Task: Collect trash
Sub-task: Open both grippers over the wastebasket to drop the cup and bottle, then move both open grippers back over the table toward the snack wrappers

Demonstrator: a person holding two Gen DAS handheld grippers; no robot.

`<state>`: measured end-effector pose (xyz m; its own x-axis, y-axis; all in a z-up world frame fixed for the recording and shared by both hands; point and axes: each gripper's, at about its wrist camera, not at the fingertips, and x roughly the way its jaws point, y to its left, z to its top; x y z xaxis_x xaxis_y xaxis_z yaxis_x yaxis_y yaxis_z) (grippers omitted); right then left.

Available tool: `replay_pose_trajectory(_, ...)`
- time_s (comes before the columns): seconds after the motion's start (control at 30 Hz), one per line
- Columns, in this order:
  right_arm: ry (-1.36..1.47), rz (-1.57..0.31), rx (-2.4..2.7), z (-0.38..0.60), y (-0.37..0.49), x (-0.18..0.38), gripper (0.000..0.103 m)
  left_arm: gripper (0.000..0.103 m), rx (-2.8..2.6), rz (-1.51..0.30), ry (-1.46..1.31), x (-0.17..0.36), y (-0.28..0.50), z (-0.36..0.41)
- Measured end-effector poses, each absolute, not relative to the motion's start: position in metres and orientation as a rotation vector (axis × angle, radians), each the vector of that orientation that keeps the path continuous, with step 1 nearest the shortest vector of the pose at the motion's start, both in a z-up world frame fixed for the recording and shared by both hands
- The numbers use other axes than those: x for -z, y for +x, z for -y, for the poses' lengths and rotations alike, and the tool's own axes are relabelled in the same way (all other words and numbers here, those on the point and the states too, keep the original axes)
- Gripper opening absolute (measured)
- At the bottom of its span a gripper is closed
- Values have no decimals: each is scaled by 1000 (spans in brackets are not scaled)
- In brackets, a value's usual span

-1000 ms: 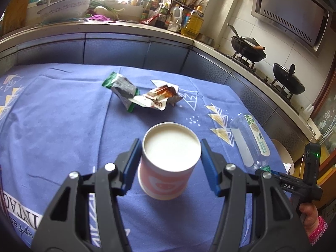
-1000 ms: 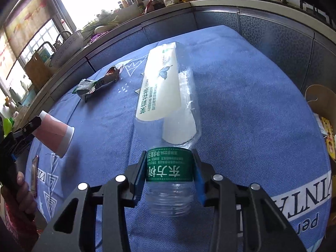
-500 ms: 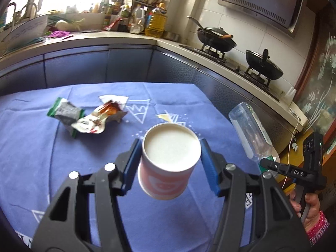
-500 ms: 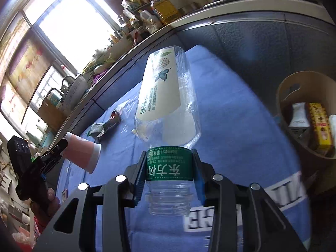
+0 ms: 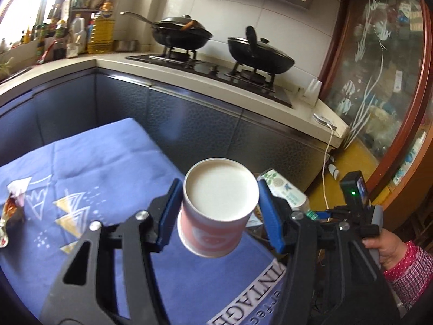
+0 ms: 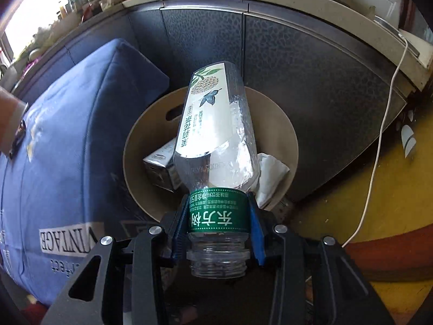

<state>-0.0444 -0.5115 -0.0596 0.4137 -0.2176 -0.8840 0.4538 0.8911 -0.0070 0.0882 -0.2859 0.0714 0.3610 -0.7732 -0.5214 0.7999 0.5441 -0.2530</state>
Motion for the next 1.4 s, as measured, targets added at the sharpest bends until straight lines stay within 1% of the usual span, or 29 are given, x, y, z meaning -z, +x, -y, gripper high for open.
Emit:
replay_pose_trajectory(0.13,172,-1059,458,518,-40,60,41,54,1098,-700,79,-60,87,352)
replay_pose_trajectory(0.2,183,-1015,481,523,-42,56,46,54,1127,-731,101,-51,86,378)
replay_pose_trajectory(0.27,225,-957,484,530,-50,53,49,54,1149,-751,130,-43,84,402)
replay_pose_trajectory(0.43,355,-810,499,540,-78,48,50,54,1183,-811,157,-22,84,449)
replay_pose_trajectory(0.57,416,-721,518,543,-95,41,50,54,1168,-870,154,-5,93,473)
replay_pose_trajectory(0.63,439,-686,518,545,-103,38,50,54,1157,-860,144,1,95,479)
replay_pose_trajectory(0.7,457,-663,527,546,-109,38,50,55,1120,-796,184,9,92,486)
replay_pose_trajectory(0.73,470,-658,528,546,-111,38,50,56,1097,-784,217,16,90,492)
replay_pose_trajectory(0.77,483,-655,528,546,-113,39,50,64,1084,-801,247,24,91,496)
replay_pose_trajectory(0.83,502,-649,526,545,-118,37,50,76,1052,-885,307,44,94,505)
replay_pose_trajectory(0.93,513,-650,518,540,-121,36,50,76,1016,-957,349,61,96,507)
replay_pose_trajectory(1.0,520,-640,514,536,-123,34,50,76,1006,-969,342,61,96,500)
replay_pose_trajectory(1.23,539,-593,495,526,-120,25,50,76,999,-861,281,22,89,448)
replay_pose_trajectory(1.4,539,-580,432,502,-112,16,50,76,1007,-822,227,3,78,401)
